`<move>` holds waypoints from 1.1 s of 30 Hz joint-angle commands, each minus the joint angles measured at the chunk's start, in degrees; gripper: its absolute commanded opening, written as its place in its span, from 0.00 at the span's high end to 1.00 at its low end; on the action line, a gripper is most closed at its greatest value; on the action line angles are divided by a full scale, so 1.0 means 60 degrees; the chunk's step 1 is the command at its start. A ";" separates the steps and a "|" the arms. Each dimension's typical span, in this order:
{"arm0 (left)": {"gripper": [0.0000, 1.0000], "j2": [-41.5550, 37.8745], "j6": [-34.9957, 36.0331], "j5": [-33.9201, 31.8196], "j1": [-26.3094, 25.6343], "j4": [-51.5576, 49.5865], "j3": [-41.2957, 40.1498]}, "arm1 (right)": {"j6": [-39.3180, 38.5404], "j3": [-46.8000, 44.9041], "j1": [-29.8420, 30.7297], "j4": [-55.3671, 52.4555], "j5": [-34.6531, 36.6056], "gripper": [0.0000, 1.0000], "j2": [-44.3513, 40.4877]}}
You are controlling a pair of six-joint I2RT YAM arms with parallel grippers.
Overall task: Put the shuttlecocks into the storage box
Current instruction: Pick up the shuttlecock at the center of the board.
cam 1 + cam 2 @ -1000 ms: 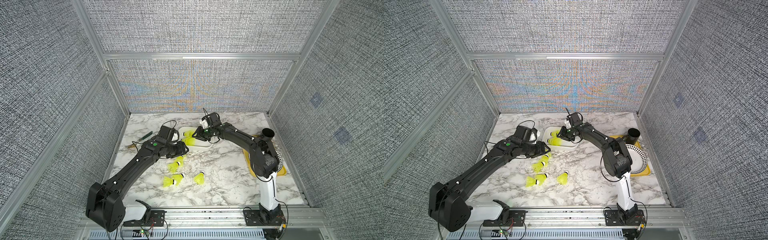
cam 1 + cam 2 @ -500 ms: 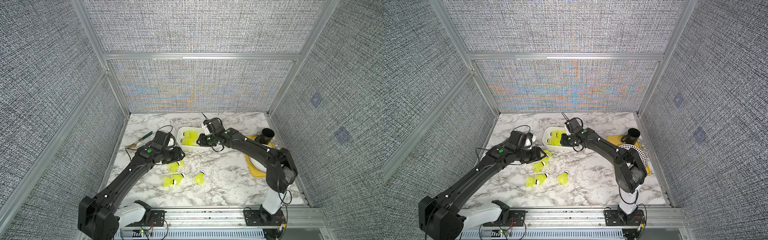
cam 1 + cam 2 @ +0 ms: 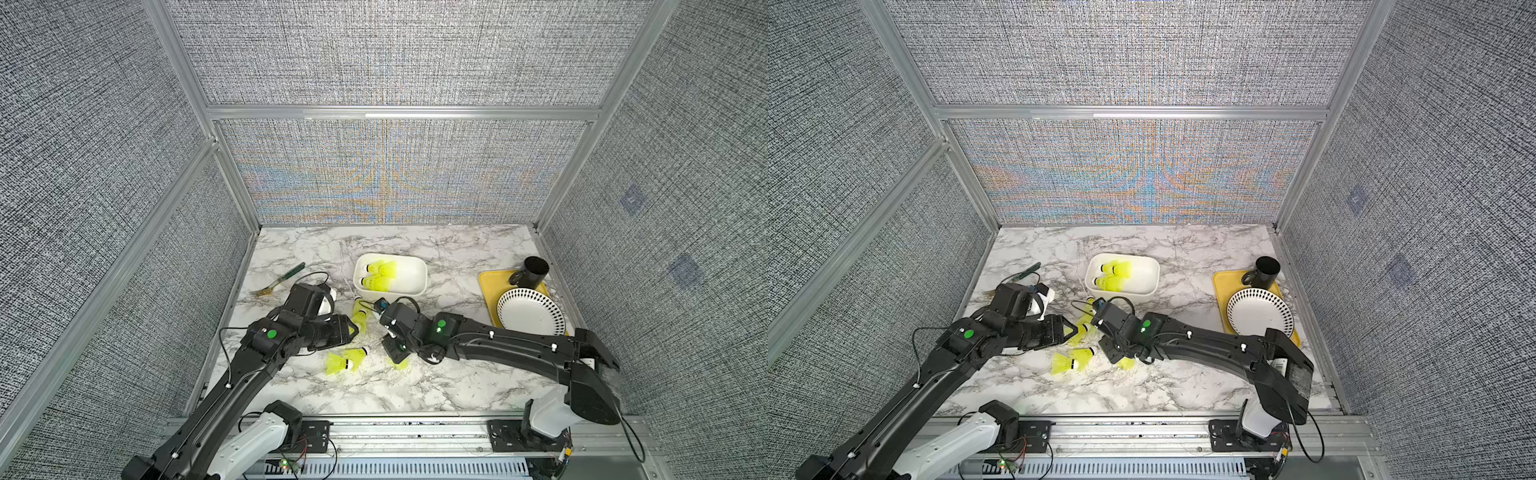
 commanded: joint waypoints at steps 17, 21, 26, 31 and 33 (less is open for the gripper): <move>0.45 -0.1023 -0.0010 -0.0191 -0.0002 -0.1286 0.0105 | 0.2165 -0.1551 -0.0249 0.0990 -0.1443 0.76 0.0381; 0.45 -0.0854 0.0111 -0.0158 0.0002 -0.1142 0.0186 | 0.2629 -0.2170 -0.0950 0.1253 -0.1590 0.74 -0.0179; 0.45 -0.0572 0.0155 -0.0038 0.0006 -0.0807 0.0175 | 0.2890 -0.2835 -0.1729 0.1779 -0.2078 0.71 -0.0840; 0.45 -0.0329 0.0083 0.0051 0.0002 -0.0486 0.0168 | 0.2892 -0.3251 -0.2675 0.2264 -0.2775 0.71 -0.1249; 0.45 -0.0254 0.0073 0.0043 0.0004 -0.0447 0.0194 | 0.2877 -0.3400 -0.3043 0.2467 -0.3172 0.69 -0.1406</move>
